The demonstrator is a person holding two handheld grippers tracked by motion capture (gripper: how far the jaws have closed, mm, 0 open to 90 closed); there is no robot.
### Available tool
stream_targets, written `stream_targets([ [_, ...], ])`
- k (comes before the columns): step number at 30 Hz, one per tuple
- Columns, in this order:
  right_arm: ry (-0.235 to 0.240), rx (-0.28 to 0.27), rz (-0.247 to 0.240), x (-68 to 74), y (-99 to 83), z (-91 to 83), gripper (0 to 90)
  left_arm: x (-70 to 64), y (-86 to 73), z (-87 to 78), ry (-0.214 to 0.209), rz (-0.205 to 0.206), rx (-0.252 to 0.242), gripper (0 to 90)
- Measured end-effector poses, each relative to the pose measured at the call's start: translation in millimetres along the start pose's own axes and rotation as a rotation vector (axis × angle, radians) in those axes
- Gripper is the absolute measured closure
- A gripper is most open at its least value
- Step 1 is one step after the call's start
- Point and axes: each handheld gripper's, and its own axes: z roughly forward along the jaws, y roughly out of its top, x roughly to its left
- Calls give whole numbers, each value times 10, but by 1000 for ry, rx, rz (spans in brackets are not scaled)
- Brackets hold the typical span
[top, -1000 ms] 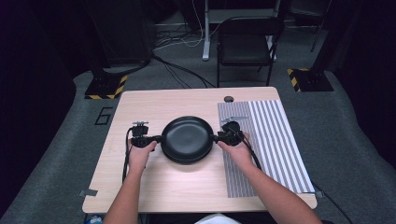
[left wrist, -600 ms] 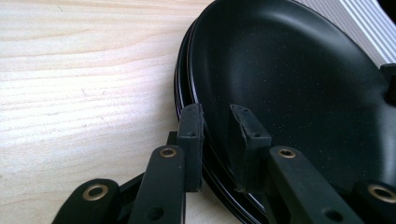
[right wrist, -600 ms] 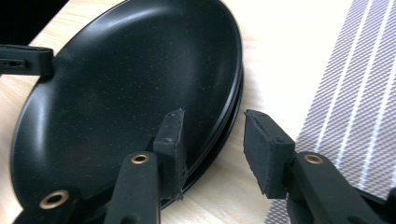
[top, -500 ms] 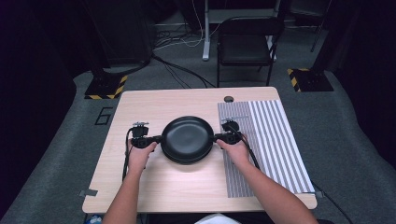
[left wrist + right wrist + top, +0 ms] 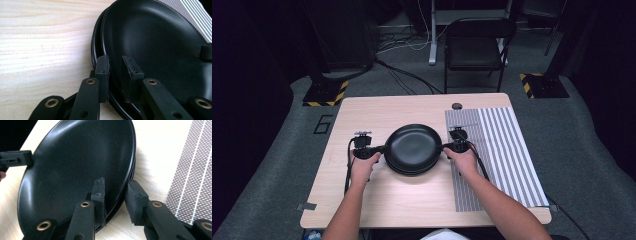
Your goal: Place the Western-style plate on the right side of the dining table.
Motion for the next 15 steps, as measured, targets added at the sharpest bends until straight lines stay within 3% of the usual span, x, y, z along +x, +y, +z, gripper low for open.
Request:
stream_targets([
  [4,34,3,40,-54,8,-12,711,-10,0,27,-5,0,0,759],
  [6,29,-5,40,-63,14,-35,714,-12,-7,55,-18,-22,1,756],
  [9,21,-23,48,-90,31,-77,724,-55,-27,128,-16,-9,10,733],
  [11,22,-33,49,-119,53,-103,733,-78,-42,196,-45,-26,31,698],
  [15,10,-31,39,-131,78,-143,733,-98,-59,231,-46,-44,11,685],
])
